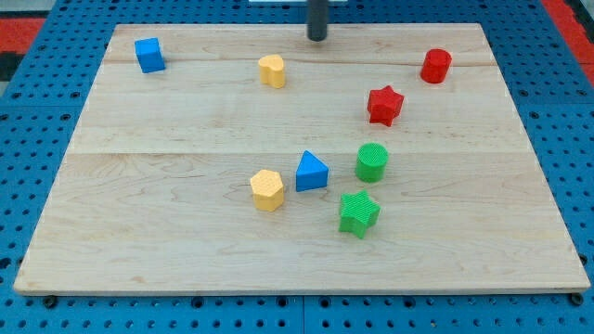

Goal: Slightly push the blue cube parallel to the left of the yellow heart

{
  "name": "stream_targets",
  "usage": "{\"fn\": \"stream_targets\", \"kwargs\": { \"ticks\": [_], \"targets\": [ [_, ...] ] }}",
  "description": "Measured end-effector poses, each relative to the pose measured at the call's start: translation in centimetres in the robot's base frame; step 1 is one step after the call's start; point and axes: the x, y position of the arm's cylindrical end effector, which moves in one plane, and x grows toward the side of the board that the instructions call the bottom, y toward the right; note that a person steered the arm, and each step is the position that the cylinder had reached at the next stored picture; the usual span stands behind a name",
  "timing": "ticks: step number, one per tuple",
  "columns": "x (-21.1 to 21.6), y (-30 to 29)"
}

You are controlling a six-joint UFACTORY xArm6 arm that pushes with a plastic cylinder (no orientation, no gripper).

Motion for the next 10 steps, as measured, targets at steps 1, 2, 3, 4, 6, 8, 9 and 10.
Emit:
{"fn": "stream_targets", "kwargs": {
  "ticks": [1, 2, 3, 4, 6, 8, 9, 10],
  "targets": [
    [0.0, -6.9],
    [-2.3, -19.8],
    [-1.3, -28.3],
    [-1.2, -25.8],
    [1.5, -26.6],
    [0.5, -26.2],
    [1.1, -28.6],
    [0.5, -27.3]
  ]
}}
